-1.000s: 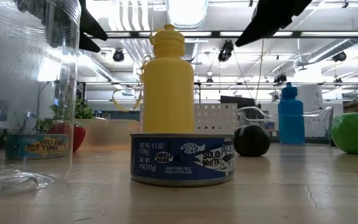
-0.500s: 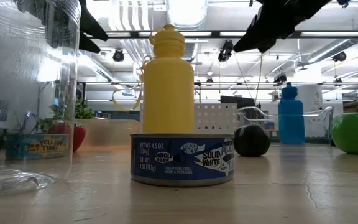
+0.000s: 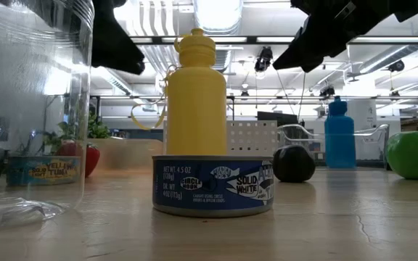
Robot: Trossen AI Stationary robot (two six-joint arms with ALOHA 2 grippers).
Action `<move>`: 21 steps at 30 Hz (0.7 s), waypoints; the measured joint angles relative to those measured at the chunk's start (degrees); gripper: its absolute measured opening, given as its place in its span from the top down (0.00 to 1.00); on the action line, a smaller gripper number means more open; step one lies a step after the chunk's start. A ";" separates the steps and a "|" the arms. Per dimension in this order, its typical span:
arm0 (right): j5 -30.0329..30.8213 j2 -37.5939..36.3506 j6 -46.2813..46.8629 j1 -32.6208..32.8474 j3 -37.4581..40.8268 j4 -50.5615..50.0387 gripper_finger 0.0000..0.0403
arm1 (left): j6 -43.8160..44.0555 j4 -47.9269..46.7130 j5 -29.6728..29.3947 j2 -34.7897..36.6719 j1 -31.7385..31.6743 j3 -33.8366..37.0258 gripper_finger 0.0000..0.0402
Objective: Pick & Place Food Item
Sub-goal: Put the yellow water bottle into the transparent bin
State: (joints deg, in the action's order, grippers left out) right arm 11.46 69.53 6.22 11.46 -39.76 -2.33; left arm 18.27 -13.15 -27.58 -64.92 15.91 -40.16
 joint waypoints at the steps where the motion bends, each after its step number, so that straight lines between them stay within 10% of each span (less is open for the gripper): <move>1: 0.00 0.02 0.38 0.00 0.04 0.03 0.98 | -0.35 0.21 1.49 -0.42 -0.61 0.00 0.21; 21: 0.00 0.05 0.75 0.01 0.15 1.24 0.98 | -12.00 5.45 16.84 -8.55 -4.67 0.04 0.28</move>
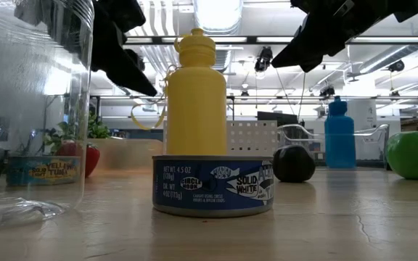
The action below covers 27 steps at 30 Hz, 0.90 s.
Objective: Pick & Place Food Item
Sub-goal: Put the yellow water bottle into the transparent bin
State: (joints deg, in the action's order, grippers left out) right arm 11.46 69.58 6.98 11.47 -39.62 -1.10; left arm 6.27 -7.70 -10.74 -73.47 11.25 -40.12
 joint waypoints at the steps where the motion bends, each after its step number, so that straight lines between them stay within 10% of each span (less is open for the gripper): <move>1: 0.00 0.00 -0.06 -0.01 0.00 0.00 0.98 | -0.40 0.51 0.55 -0.26 0.00 0.00 0.28; 27: 0.02 -0.02 0.01 -0.01 0.02 0.19 0.98 | -1.81 10.11 9.52 -3.37 -0.85 -0.09 0.29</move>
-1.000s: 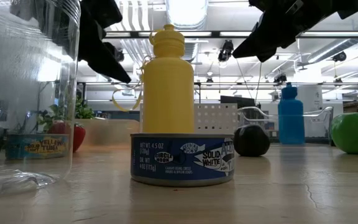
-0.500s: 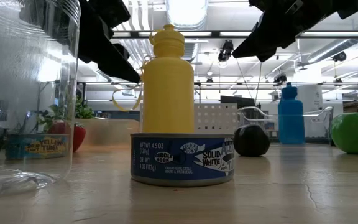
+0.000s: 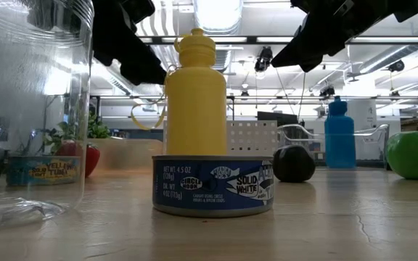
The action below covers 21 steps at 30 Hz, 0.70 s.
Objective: Pick & Place Food Item
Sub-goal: Put the yellow water bottle into the transparent bin
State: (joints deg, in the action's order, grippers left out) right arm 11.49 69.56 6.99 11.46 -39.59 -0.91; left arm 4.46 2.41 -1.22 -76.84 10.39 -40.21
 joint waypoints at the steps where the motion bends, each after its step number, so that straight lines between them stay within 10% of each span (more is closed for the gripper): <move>1: 0.00 0.00 0.07 0.01 0.00 0.00 0.98 | 0.01 0.01 0.01 0.00 0.00 0.00 0.28; 21: 0.02 -0.04 0.00 0.00 0.02 -0.04 0.98 | -0.01 1.73 5.96 -3.69 -0.04 -0.15 0.29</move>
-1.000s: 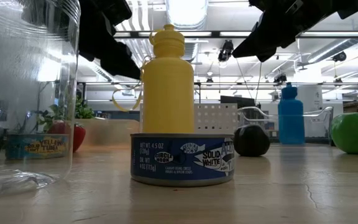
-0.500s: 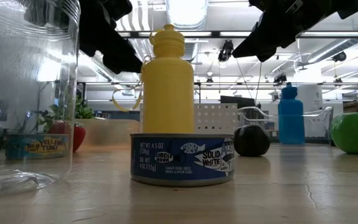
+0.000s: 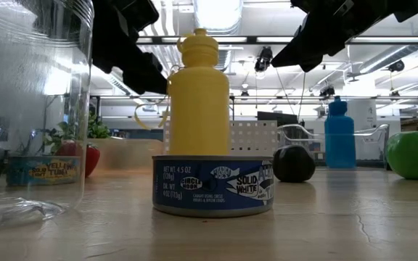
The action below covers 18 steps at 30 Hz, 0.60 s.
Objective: Pick & Place Food Item
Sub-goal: Put the yellow water bottle into the transparent bin
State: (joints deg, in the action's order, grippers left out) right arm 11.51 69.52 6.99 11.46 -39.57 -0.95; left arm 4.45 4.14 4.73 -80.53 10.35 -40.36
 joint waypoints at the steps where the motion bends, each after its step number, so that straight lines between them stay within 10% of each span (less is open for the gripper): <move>1: 0.00 0.00 0.02 0.00 0.00 0.02 0.98 | 0.00 0.00 0.00 -0.04 -0.06 -0.02 0.29; 18: 0.02 0.00 0.11 0.00 0.00 0.02 0.98 | -0.17 0.92 -0.66 -0.02 -0.75 -0.07 0.28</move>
State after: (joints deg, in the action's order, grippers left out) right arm 11.53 69.52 7.09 11.46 -39.57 -0.93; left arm 4.27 5.06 4.08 -80.55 9.60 -40.42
